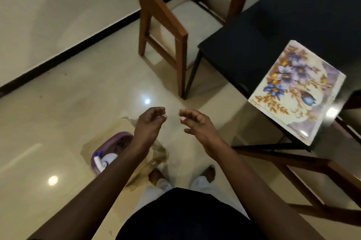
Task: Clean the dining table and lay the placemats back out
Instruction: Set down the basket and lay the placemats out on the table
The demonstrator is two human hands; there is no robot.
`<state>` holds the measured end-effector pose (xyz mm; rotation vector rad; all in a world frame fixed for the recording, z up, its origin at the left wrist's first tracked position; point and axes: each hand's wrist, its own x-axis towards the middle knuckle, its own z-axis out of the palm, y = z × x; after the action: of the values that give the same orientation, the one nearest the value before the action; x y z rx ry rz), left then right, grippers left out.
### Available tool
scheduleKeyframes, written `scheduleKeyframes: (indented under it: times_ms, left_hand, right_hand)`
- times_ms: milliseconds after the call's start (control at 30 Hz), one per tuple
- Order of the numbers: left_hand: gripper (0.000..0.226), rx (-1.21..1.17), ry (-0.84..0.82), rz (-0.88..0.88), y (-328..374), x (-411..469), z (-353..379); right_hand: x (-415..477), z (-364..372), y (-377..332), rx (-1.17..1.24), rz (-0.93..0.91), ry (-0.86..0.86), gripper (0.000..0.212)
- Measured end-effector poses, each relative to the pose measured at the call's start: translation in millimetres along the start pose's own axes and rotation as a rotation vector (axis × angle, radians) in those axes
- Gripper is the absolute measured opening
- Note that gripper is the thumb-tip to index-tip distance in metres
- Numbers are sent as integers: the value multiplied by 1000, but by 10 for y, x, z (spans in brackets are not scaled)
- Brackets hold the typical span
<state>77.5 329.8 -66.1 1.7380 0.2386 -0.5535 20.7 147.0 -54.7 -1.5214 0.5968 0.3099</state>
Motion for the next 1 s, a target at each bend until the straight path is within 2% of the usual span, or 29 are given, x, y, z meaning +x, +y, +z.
scheduleKeyframes:
  times_ms: [167,367,633,833,1000]
  left_hand:
    - [30,135,-153,103,380,23,738]
    - [32,287,-242,152,718,-52,1733]
    - [31,315,-342,170,955,-189,2953]
    - [33,380,-414,190,1049,-141,3510]
    - [30,437,-450,189,1115,95,3723]
  right_hand:
    - [-153,-793,-72,60,-35,134,30]
    - [-314,-1825,-6,136,-26,279,29]
    - [-553,-3041,197,221,-32,405,26]
    - [-627,-3639,394,316,-22,484,26]
    - [-574,-3864,518,344,48,550,37]
